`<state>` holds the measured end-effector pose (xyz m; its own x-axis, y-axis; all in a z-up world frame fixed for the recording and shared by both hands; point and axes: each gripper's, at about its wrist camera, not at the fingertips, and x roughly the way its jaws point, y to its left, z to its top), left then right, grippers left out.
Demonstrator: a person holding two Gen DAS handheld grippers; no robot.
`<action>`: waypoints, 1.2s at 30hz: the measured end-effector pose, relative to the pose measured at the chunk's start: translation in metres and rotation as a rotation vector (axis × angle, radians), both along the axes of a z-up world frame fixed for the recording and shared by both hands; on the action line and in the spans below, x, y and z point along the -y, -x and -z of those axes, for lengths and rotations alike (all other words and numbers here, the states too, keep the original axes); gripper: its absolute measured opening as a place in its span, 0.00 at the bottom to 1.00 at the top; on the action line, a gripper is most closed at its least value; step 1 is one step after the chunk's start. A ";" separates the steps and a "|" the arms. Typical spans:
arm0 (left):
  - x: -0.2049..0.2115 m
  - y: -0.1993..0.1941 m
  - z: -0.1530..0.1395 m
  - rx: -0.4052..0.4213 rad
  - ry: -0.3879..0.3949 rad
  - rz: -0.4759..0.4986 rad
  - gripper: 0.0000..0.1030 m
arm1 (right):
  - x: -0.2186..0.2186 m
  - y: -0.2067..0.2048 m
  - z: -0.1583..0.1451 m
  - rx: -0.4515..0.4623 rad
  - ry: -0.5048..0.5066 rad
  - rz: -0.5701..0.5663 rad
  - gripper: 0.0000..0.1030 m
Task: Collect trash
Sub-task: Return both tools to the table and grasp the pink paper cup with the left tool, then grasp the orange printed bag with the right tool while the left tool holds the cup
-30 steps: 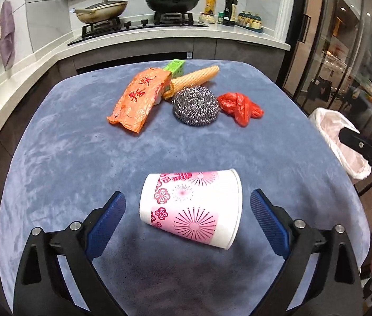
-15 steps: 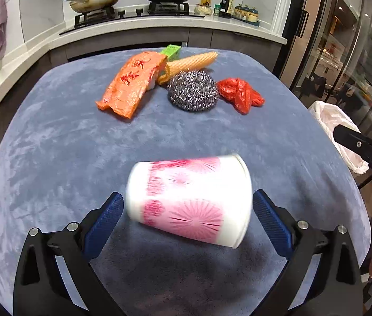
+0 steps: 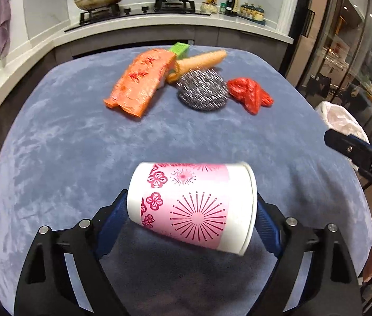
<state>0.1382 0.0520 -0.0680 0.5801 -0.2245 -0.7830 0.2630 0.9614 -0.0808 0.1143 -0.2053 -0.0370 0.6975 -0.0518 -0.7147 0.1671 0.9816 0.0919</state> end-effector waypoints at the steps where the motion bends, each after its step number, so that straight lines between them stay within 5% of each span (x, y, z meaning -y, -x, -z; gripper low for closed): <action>1: -0.003 -0.001 -0.002 0.005 0.001 -0.012 0.76 | -0.002 -0.001 0.000 0.001 0.001 -0.003 0.59; 4: -0.016 -0.010 -0.006 -0.007 0.005 -0.052 0.60 | -0.009 -0.007 0.001 0.002 0.003 -0.019 0.59; 12: -0.054 -0.029 -0.002 -0.055 0.070 -0.134 0.56 | -0.034 -0.029 -0.003 0.019 0.000 -0.068 0.59; 19: -0.068 -0.033 -0.004 -0.069 0.081 -0.159 0.24 | -0.048 -0.041 -0.004 0.011 -0.023 -0.102 0.59; 26: -0.076 -0.030 -0.026 0.029 0.020 -0.194 0.23 | -0.079 -0.067 -0.004 0.022 -0.052 -0.193 0.59; 36: -0.115 -0.047 -0.032 0.051 -0.011 -0.302 0.23 | -0.132 -0.122 0.007 0.004 -0.086 -0.304 0.59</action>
<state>0.1855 0.1671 -0.0364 0.6580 -0.0279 -0.7525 -0.0311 0.9975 -0.0642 0.2359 -0.0729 -0.0441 0.6747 0.2202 -0.7045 -0.1335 0.9751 0.1769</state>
